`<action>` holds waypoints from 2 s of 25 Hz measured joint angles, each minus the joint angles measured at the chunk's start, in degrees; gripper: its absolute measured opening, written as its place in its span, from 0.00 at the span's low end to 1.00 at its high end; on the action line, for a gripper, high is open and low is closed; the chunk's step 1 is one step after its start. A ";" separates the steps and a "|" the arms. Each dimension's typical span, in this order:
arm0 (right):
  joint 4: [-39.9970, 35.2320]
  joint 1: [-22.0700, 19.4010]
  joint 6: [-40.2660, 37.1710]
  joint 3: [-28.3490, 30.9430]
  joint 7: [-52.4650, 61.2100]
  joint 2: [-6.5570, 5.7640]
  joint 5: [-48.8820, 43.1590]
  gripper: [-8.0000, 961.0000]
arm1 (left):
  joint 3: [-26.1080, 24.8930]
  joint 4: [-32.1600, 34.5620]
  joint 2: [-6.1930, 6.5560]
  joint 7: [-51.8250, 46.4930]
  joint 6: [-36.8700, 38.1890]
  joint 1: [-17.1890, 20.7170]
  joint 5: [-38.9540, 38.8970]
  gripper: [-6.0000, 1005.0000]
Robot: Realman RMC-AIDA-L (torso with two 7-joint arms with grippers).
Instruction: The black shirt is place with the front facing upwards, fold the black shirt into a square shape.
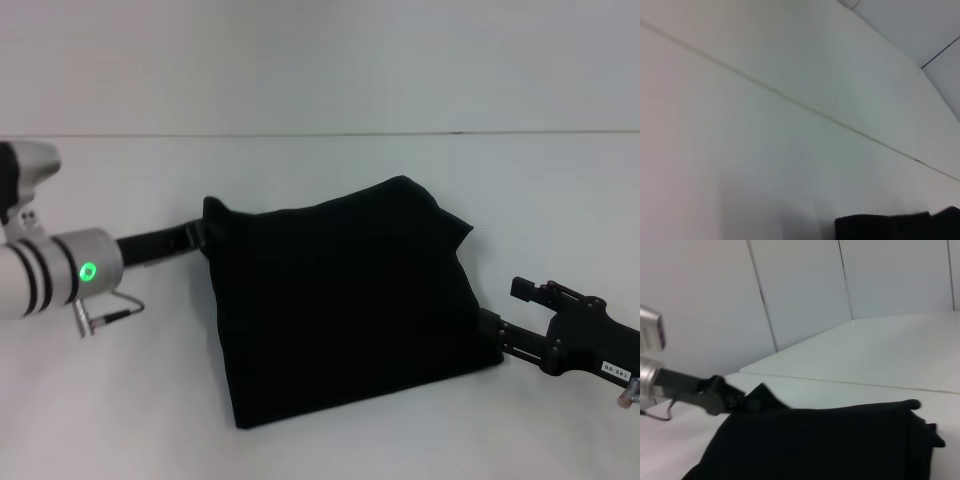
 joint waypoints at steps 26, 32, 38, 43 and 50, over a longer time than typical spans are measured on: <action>1.16 1.86 0.78 -0.43 -0.48 0.05 0.00 0.83 | 2.57 -0.03 -2.12 2.61 -12.27 -3.93 -3.25 0.13; 1.74 1.84 0.48 -0.52 -0.48 0.04 0.00 0.83 | 2.47 0.38 -2.09 3.39 -12.05 -2.45 -7.06 0.33; 1.74 1.12 -0.30 0.02 -1.46 0.05 0.00 0.83 | 1.98 2.93 -2.26 16.59 4.49 1.68 -16.91 0.51; 1.90 0.17 -1.22 0.06 -3.37 0.05 0.00 0.83 | 2.91 0.04 -2.53 35.54 18.06 2.12 -19.78 0.66; 1.93 -0.95 -2.44 0.08 -3.47 0.05 0.00 0.83 | 8.98 -2.53 -2.66 41.25 12.96 1.03 -18.53 0.87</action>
